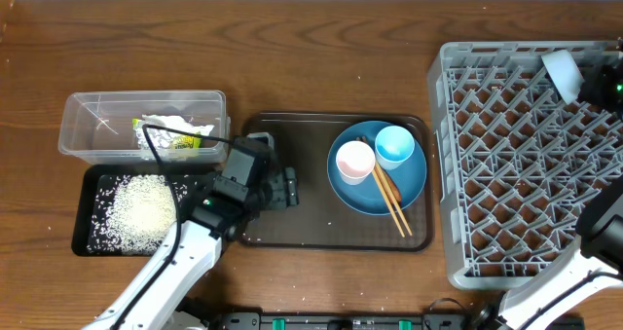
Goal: Sort waste into correct bins and load items into the dishwasher rack
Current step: 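Move the left gripper right over the pink cup on the blue plate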
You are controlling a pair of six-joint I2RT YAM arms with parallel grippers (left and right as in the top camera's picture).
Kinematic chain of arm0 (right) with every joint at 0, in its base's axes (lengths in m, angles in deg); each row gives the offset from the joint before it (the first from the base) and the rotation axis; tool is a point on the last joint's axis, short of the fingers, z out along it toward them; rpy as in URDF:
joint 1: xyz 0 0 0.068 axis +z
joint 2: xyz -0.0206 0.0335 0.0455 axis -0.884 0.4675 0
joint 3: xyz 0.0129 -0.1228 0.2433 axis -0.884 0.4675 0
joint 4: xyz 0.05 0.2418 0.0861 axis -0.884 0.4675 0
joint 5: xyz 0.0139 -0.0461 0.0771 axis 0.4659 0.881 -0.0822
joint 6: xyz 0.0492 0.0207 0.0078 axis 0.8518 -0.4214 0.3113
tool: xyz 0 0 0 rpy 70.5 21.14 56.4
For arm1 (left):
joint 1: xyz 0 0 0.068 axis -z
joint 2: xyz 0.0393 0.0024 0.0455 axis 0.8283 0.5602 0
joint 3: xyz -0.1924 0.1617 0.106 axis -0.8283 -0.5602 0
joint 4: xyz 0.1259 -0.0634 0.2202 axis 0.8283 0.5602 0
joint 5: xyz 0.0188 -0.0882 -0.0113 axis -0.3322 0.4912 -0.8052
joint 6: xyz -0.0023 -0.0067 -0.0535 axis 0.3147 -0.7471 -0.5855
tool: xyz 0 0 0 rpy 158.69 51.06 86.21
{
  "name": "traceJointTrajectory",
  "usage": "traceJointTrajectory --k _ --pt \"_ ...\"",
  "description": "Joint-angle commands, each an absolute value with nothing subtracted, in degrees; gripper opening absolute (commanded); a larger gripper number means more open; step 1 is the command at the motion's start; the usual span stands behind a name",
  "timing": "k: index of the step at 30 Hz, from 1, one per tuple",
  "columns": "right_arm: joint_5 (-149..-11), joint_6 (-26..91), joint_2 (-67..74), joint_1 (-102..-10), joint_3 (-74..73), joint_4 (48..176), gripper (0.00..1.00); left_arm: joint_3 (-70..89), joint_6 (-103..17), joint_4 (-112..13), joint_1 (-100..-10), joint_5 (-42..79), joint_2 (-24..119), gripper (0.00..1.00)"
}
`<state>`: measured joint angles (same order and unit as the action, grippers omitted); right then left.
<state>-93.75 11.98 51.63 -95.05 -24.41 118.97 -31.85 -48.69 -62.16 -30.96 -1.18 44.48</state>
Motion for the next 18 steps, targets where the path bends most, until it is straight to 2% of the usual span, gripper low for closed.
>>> traceJointTrajectory --k 1,9,12,15,18 --pt "-100.7 12.6 52.0 -94.7 -24.4 120.5 0.01 -31.5 -48.5 -66.0 -30.9 4.0 44.2 0.78" --pt "-108.3 14.8 50.6 -94.0 -24.4 131.0 0.02 -31.5 -48.6 -79.4 -30.9 7.8 41.8 0.75" --pt "-109.8 15.6 49.1 -93.1 -24.4 135.7 0.12 -31.5 -48.6 -82.2 -30.8 7.8 42.2 0.74" --pt "-114.2 15.6 46.6 -91.6 -24.4 139.6 0.18 -31.5 -48.5 -81.2 -30.8 7.9 42.6 0.75" --pt "-112.8 14.9 42.6 -89.4 -24.4 142.2 0.22 -31.5 -48.5 -79.6 -30.8 7.9 42.8 0.75"
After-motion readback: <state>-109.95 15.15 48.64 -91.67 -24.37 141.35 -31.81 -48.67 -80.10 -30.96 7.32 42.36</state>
